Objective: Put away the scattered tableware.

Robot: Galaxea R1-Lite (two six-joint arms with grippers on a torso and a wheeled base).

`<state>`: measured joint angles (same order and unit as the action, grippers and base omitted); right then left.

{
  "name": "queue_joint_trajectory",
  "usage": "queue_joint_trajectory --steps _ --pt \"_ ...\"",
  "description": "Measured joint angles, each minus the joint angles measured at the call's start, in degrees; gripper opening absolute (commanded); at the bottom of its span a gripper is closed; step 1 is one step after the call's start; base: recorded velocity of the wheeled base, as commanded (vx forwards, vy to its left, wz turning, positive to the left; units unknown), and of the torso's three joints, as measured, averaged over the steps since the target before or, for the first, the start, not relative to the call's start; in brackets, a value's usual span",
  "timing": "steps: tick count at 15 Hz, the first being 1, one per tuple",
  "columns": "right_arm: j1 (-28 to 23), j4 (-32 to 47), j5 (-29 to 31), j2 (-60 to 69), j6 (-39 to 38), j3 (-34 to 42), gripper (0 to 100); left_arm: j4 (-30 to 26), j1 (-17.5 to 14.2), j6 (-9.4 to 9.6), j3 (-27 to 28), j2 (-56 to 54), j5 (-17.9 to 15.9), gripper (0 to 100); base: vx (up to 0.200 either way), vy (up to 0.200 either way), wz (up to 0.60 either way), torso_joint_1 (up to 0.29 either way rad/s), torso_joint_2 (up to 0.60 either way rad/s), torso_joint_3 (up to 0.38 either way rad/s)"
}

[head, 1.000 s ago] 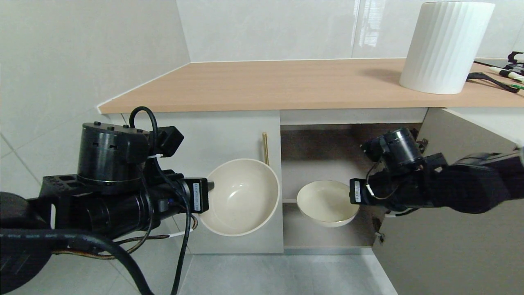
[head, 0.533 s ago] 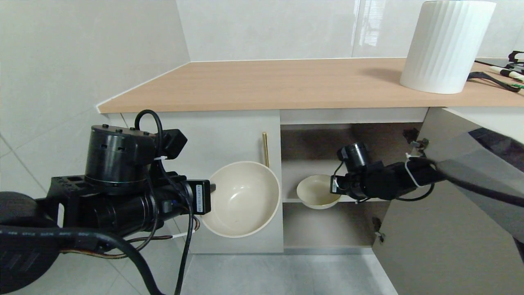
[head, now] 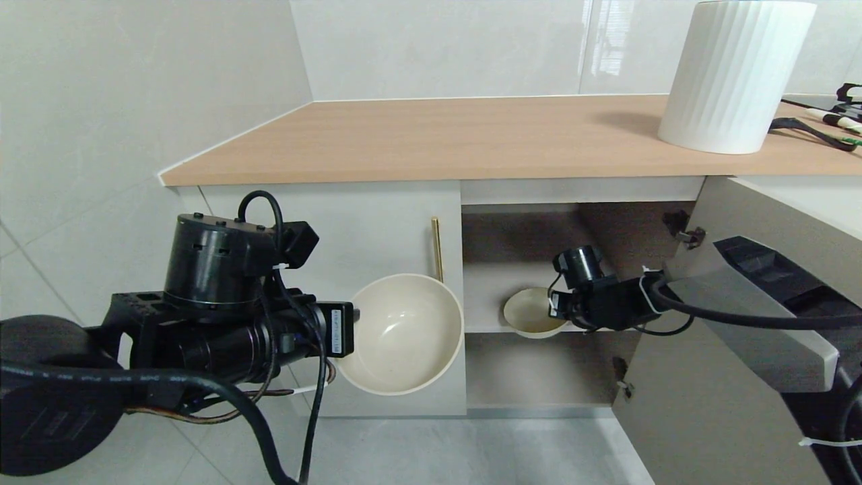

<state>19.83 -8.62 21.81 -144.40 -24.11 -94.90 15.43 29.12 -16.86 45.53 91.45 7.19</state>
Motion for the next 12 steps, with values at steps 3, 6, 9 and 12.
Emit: queue_joint_trajectory --steps 3,6,9,12 --pt "-0.9 0.1 1.8 -2.4 -0.1 -3.1 0 0.0 0.2 0.02 0.0 0.2 0.0 0 0.000 0.000 0.00 0.000 0.00 0.000" --pt "-1.6 0.1 2.1 -4.0 -1.2 -6.4 0 0.0 0.5 0.00 0.0 0.4 0.1 0 0.000 0.000 0.00 0.000 0.00 0.000" --pt "-1.9 0.2 2.3 -5.5 -1.4 -8.9 0 0.0 0.6 0.00 0.0 0.4 0.1 0 0.000 0.000 0.00 0.000 0.00 0.000" --pt "-2.2 0.3 2.5 -6.7 -1.3 -10.3 0 0.0 0.6 0.00 0.0 0.4 0.1 0 0.000 0.000 0.00 0.000 0.00 0.000"
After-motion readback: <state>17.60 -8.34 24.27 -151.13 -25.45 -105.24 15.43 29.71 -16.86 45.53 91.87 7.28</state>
